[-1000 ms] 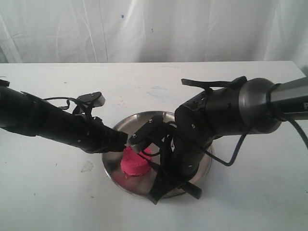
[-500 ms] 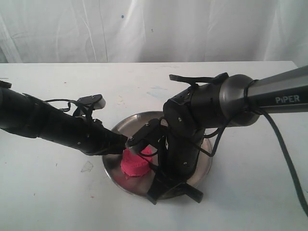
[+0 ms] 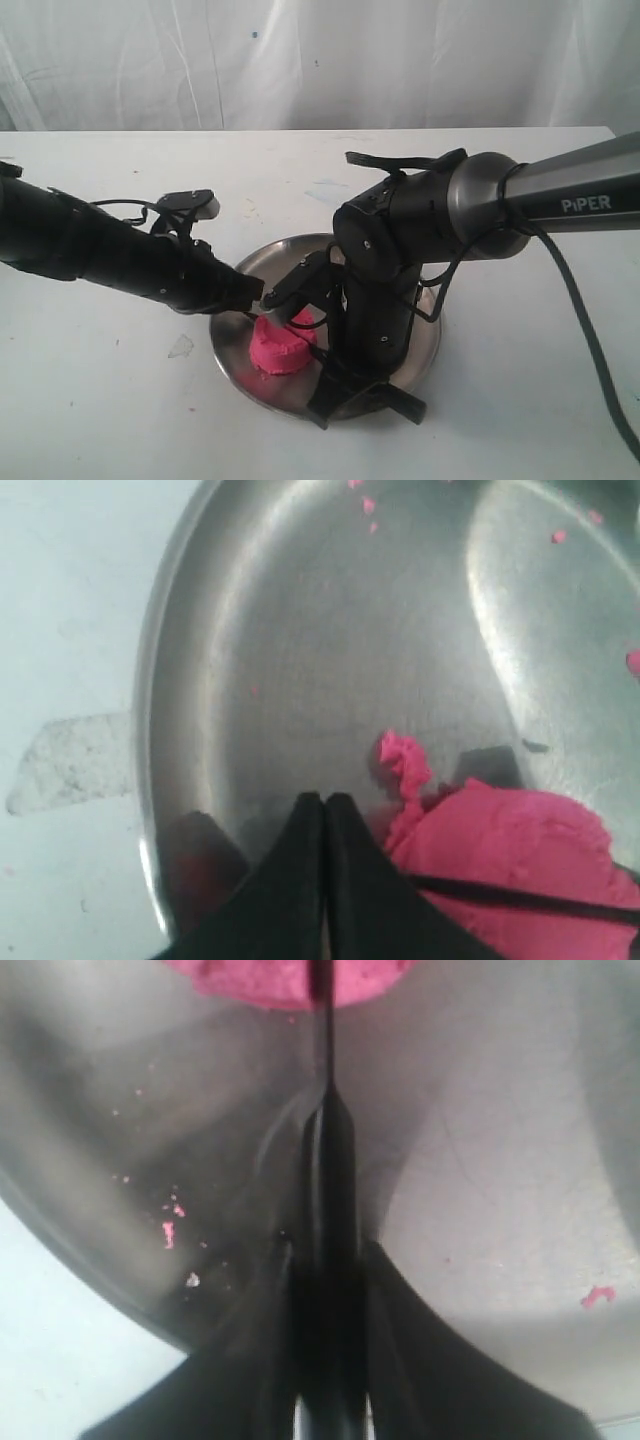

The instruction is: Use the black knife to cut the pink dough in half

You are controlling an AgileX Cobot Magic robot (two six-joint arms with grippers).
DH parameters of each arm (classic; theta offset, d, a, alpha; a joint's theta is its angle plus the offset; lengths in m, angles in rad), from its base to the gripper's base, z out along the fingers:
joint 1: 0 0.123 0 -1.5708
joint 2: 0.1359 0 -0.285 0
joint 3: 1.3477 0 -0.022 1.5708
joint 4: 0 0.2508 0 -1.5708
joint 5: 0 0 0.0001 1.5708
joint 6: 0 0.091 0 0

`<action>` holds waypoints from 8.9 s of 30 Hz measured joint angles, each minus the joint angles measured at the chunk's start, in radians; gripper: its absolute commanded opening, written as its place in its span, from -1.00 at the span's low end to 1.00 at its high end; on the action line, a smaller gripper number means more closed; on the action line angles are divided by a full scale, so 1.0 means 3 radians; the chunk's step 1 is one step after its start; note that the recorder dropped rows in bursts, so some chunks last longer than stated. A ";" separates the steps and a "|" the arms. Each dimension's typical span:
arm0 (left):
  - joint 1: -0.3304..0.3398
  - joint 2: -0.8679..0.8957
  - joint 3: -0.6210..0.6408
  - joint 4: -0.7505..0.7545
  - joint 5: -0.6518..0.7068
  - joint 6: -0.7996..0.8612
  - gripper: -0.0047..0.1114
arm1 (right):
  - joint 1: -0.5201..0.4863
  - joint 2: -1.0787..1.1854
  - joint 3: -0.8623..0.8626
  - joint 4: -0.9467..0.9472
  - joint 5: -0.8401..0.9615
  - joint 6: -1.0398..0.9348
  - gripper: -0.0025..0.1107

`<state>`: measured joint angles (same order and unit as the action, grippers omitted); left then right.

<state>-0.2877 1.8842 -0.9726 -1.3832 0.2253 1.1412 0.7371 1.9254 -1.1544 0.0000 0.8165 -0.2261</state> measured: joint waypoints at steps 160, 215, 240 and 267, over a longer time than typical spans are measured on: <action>0.0000 -0.3977 0.1760 0.0945 0.0121 -0.1395 -0.92 | 0.0011 -0.3502 0.1899 0.0441 -0.1769 0.0926 -0.96; 0.0000 -0.4123 0.1864 0.0945 0.0593 -0.1423 -0.92 | -0.0585 -0.5920 0.3330 0.0430 -0.2209 0.0886 -0.96; 0.0000 -0.4123 0.1864 0.0945 0.0593 -0.1423 -0.92 | -0.0789 -0.6319 0.3829 0.0466 -0.2306 0.1114 -0.96; 0.0000 -0.4135 0.1864 0.0945 0.0593 -0.1423 -0.92 | -0.0789 -0.6319 0.3829 0.0466 -0.2306 0.1119 -0.96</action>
<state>-0.2877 0.6438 -0.4135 -1.0996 0.4032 0.7145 0.5003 0.0296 -0.0056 0.1399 0.1246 0.1097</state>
